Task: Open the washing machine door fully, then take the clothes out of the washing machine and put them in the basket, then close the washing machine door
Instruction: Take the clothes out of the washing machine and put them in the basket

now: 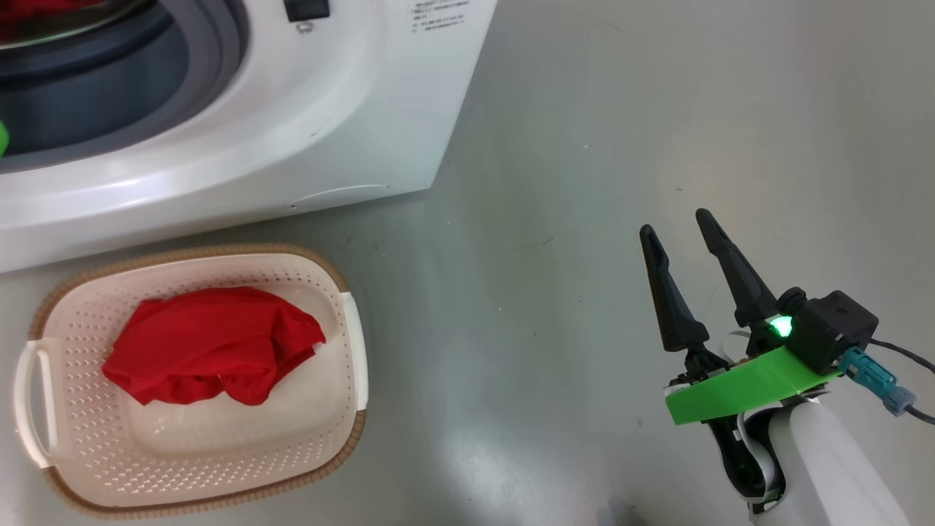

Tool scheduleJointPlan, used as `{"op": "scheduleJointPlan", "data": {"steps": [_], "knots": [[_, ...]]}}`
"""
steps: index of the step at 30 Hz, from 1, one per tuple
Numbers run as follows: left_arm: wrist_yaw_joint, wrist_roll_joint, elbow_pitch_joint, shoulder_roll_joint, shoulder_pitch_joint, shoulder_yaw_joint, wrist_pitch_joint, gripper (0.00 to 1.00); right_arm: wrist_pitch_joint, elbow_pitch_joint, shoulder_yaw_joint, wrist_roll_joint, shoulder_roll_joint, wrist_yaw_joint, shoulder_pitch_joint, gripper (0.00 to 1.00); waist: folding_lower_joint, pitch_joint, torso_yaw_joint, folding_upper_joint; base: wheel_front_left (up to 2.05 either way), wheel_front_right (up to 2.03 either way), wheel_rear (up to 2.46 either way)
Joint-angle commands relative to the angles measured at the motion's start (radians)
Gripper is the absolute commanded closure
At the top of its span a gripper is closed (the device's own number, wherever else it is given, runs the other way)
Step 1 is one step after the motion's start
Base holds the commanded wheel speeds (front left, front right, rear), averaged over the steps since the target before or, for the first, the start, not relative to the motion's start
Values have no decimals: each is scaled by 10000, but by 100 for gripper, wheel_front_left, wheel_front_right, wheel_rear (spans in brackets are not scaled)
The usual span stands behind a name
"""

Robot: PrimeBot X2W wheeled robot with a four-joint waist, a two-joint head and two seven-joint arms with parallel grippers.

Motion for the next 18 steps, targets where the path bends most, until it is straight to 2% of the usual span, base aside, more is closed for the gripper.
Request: {"op": "scheduleJointPlan", "data": {"steps": [1,10,18], "knots": [[108,-198,-205,390,3,286,-204,100,-65,-239,128,-72,18,63,-16,0,0,-33,46,0,0,0,0],[-74,-2028,-306,-195,354,1675,-1812,100,-65,-168,65,-170,18,63,83,0,0,-441,259,0,0,0,0],[-879,-3665,-764,-645,1000,2914,-2705,100,-65,-148,-70,-314,11,63,251,0,0,-829,496,0,0,0,0]]}}
